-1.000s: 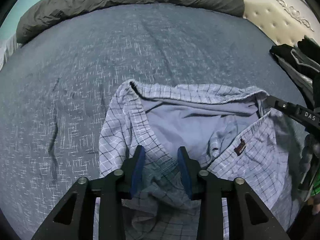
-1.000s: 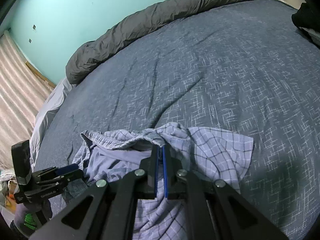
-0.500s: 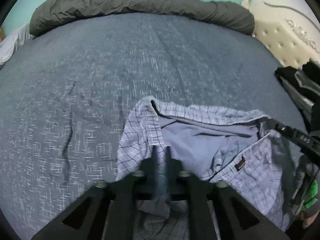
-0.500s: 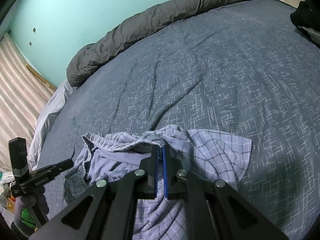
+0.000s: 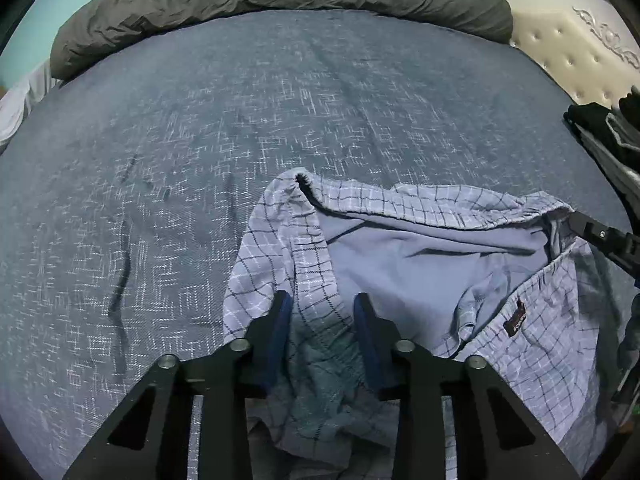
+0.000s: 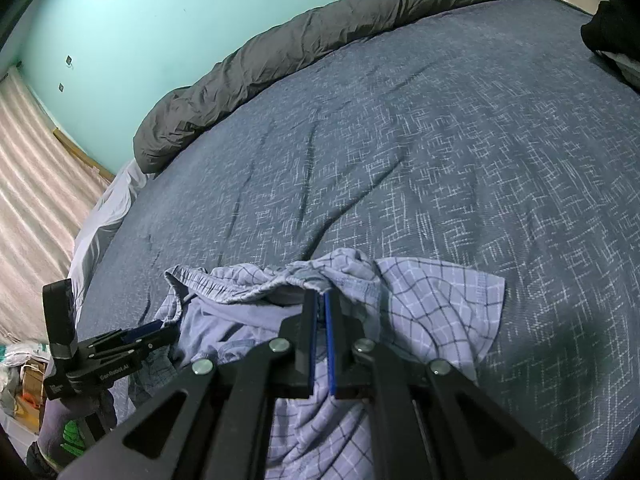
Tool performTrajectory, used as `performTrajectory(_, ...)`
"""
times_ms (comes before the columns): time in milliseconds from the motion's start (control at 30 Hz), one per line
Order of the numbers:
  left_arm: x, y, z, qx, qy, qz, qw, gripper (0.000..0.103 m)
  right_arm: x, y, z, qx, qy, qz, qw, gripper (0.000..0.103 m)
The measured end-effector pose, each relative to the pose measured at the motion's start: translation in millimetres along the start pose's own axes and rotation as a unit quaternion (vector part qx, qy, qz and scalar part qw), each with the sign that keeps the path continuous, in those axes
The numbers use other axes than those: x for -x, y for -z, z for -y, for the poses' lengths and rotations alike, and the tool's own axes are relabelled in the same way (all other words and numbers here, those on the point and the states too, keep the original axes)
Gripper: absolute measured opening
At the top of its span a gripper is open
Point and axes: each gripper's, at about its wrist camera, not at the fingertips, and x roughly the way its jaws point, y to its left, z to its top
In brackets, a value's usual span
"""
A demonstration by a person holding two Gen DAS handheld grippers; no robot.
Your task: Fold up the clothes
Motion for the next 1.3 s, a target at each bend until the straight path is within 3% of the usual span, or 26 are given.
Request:
performTrajectory(267,7,-3,-3,0.004,0.005,0.009,0.9999,0.012,1,-1,0,0.000,-0.001,0.002,1.000,0.003)
performTrajectory(633,68,-22,-38,0.058,0.009,0.096,0.9936,0.011,20,-18,-1,-0.004,-0.027,0.028,0.999,0.003)
performTrajectory(900,70,-42,-48,0.071,0.005,0.113,0.9911,0.011,43,-48,3,-0.011,-0.024,0.064,0.998,0.002)
performTrajectory(1000,69,-51,-47,0.074,0.005,0.118,0.9903,0.011,43,-65,3,0.001,-0.011,0.057,0.998,0.002)
performTrajectory(1100,64,-54,-46,0.075,0.007,0.113,0.9907,0.011,22,-66,-9,0.042,0.001,0.003,0.999,0.002)
performTrajectory(1167,59,-54,-45,0.077,0.009,0.108,0.9911,0.011,7,-66,-18,0.070,0.009,-0.036,0.997,0.006)
performTrajectory(1233,57,-53,-45,0.076,0.009,0.105,0.9915,0.011,-6,-63,-23,0.089,0.021,-0.059,0.994,0.021)
performTrajectory(1267,56,-52,-46,0.076,0.009,0.104,0.9917,0.011,-12,-61,-25,0.096,0.025,-0.068,0.993,0.034)
performTrajectory(1300,55,-51,-46,0.076,0.009,0.102,0.9918,0.011,-19,-60,-26,0.102,0.026,-0.075,0.992,0.037)
